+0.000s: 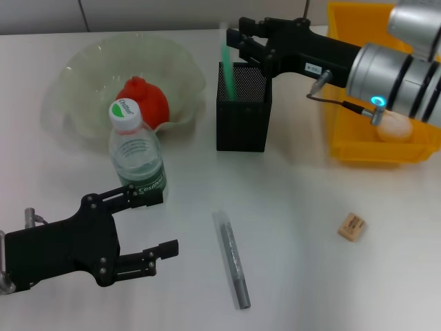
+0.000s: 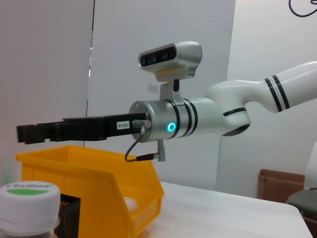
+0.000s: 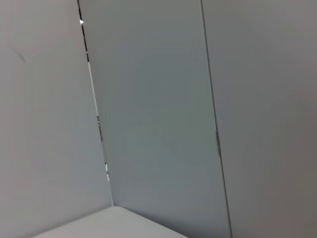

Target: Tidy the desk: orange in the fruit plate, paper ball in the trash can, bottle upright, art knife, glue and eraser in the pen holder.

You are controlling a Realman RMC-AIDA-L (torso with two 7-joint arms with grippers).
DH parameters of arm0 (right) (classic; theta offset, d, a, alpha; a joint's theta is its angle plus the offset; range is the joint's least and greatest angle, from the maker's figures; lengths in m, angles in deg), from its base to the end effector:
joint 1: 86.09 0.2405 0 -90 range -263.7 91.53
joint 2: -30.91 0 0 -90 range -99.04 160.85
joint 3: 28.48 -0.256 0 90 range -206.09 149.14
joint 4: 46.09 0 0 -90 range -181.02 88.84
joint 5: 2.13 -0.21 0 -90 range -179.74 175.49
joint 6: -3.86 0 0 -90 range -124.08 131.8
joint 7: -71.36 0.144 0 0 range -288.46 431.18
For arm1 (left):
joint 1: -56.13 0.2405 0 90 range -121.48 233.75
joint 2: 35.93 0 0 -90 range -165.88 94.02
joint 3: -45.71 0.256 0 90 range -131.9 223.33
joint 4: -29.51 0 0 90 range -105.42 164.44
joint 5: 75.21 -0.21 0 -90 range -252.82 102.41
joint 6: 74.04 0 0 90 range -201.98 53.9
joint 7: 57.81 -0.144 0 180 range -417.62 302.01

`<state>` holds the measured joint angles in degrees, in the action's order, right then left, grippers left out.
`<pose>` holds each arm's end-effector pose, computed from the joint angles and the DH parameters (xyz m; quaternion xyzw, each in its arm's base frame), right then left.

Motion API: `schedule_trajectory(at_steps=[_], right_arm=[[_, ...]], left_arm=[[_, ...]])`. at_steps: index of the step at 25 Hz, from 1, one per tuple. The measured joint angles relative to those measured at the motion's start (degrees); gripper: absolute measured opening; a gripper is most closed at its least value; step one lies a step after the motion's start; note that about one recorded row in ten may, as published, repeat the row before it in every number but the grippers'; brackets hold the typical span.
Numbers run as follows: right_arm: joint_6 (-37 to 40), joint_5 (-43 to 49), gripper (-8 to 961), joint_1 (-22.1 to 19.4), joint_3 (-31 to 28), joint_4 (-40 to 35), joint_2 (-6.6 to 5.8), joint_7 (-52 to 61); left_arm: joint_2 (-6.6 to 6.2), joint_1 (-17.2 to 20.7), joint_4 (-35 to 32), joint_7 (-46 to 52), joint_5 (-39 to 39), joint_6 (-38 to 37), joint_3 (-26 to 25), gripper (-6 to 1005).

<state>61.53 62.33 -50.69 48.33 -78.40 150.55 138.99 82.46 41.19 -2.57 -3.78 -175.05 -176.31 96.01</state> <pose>0.1824 0.3966 -0.0459 -0.8913 0.1813 0.3306 0.2518 -0.2929 0.2295 -0.0113 -0.9300 -0.1034 -0.3352 0.1099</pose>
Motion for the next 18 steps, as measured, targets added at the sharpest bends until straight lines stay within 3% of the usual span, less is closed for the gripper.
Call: schedule_trajectory(at_steps=[5, 9, 11, 15, 18], right_arm=[[3.46, 0.30, 266, -4.31, 0.21, -6.05, -0.37, 5.10], [5.74, 7.51, 317, -11.62, 0.12, -22.79, -1.28, 22.23], [8.09, 17.26, 346, -14.60, -0.85, -34.99, -1.45, 36.40], [20.42, 47.19, 613, -16.16, -3.85, -59.10, -0.23, 65.40], [30.36, 61.12, 725, -13.70, -3.56, -67.36, -0.21, 77.19]], left_arm=[[0.00, 0.00, 0.00, 0.00, 0.00, 0.03, 0.23, 783], [0.00, 0.01, 0.00, 0.00, 0.00, 0.06, 0.32, 783], [0.00, 0.03, 0.00, 0.01, 0.00, 0.06, 0.33, 783], [0.00, 0.00, 0.00, 0.03, 0.00, 0.12, 0.32, 783], [0.02, -0.05, 0.00, 0.03, 0.00, 0.14, 0.33, 783]])
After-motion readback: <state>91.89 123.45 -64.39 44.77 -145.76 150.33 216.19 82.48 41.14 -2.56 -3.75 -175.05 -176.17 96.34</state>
